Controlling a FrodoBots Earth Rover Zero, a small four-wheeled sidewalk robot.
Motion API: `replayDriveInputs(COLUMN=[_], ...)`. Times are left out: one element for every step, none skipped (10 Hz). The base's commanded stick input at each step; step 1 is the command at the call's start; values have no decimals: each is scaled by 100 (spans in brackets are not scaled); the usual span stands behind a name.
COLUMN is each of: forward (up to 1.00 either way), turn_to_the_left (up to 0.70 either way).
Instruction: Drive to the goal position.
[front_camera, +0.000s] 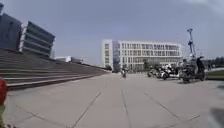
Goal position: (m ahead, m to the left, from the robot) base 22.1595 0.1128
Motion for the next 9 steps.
replayDriveInputs(forward=[70, 70, 70, 70, 70, 70, 70, 70, 70], turn_to_the_left=[0, 0, 0, 0, 0, 0, 0, 0, 0])
